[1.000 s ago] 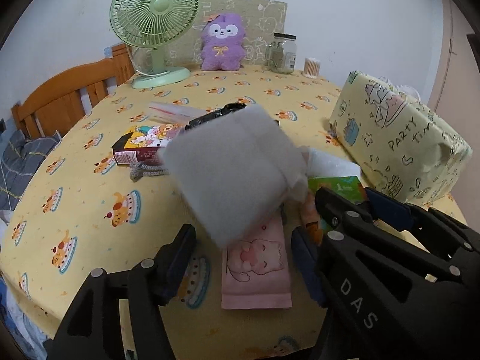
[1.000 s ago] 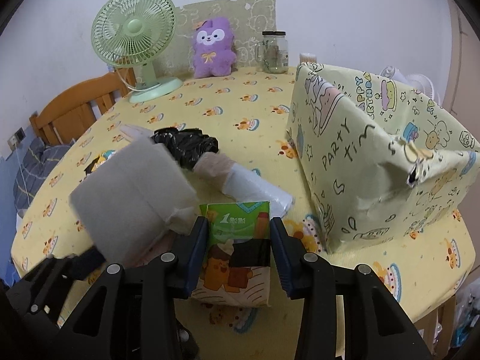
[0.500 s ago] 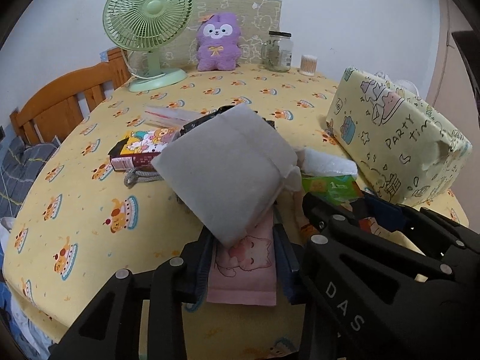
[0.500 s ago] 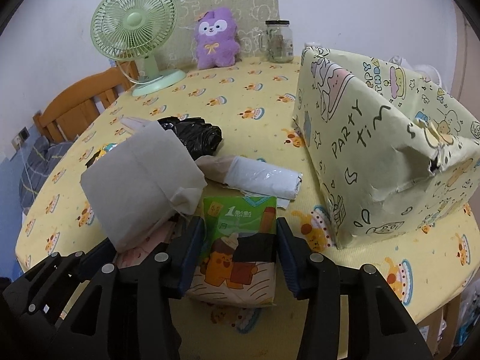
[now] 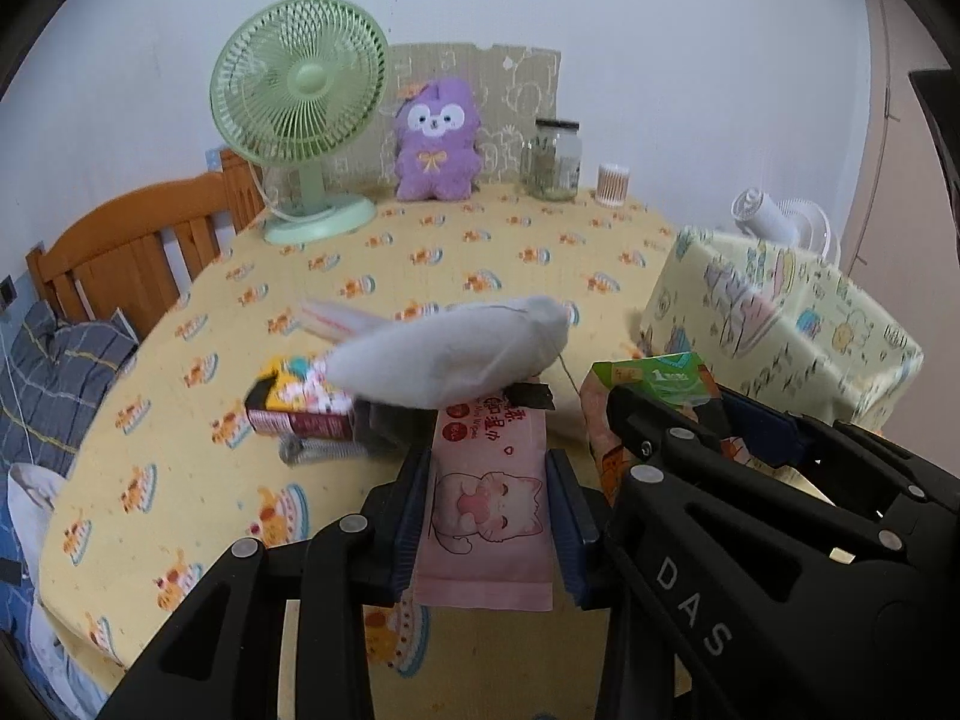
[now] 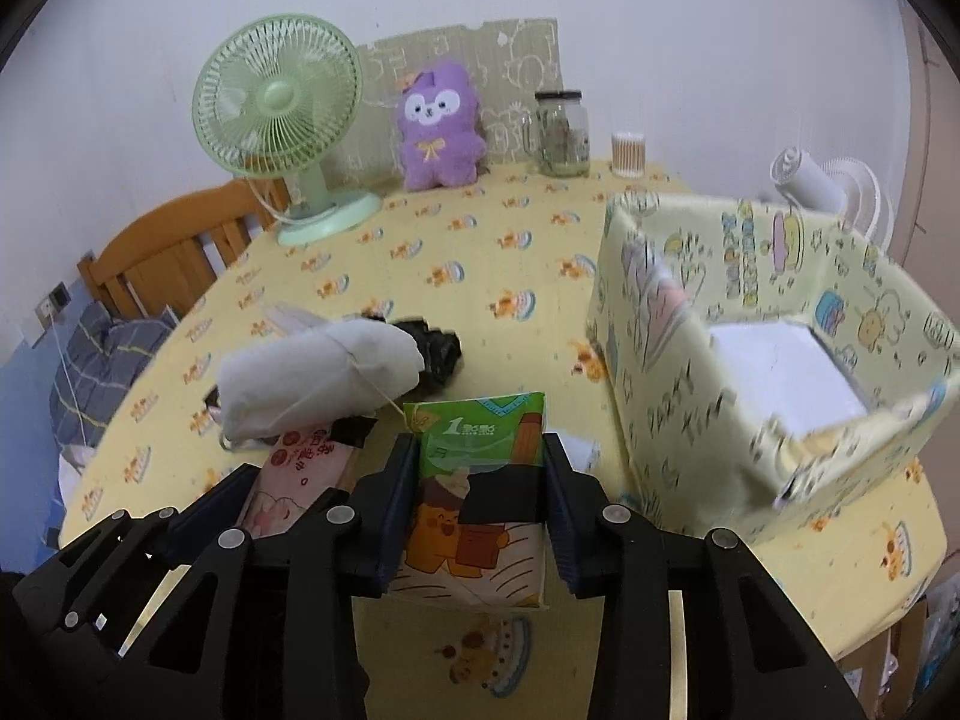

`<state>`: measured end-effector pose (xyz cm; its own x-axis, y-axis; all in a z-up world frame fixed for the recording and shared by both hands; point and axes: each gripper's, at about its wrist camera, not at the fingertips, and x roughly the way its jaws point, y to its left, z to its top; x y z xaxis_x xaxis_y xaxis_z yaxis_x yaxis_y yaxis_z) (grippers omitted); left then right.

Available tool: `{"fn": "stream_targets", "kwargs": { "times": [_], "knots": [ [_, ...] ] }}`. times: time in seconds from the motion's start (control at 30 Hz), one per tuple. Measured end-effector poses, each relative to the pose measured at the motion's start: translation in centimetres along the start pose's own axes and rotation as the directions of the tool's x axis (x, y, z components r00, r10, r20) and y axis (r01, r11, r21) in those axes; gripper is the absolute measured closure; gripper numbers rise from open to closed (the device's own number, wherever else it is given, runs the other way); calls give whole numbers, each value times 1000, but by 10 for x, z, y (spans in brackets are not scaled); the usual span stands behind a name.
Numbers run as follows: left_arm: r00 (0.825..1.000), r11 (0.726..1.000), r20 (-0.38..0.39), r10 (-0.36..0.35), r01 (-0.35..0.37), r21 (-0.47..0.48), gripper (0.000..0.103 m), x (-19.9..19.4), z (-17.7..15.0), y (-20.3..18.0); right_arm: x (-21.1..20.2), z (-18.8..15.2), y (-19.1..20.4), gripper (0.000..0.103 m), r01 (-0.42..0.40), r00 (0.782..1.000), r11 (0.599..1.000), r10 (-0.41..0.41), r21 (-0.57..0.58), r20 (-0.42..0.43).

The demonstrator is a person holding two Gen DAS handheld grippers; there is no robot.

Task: Organize soft objects
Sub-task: 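Grasp the pink wet-wipes pack with the left gripper while the right holds the green pack, then carry both packs over to the gift-wrapped box with both grippers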

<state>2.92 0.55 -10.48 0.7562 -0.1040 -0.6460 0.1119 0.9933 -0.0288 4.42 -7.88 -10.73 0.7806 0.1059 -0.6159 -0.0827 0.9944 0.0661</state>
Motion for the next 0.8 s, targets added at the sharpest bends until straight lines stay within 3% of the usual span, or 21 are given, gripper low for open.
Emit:
{"fn": "stream_targets", "kwargs": {
  "times": [0.8],
  "knots": [
    [995,1000,96,-2,2,-3,65,-25,56,-3,-30,60,2,60,-4,995,1000,5,-7,100]
  ]
}}
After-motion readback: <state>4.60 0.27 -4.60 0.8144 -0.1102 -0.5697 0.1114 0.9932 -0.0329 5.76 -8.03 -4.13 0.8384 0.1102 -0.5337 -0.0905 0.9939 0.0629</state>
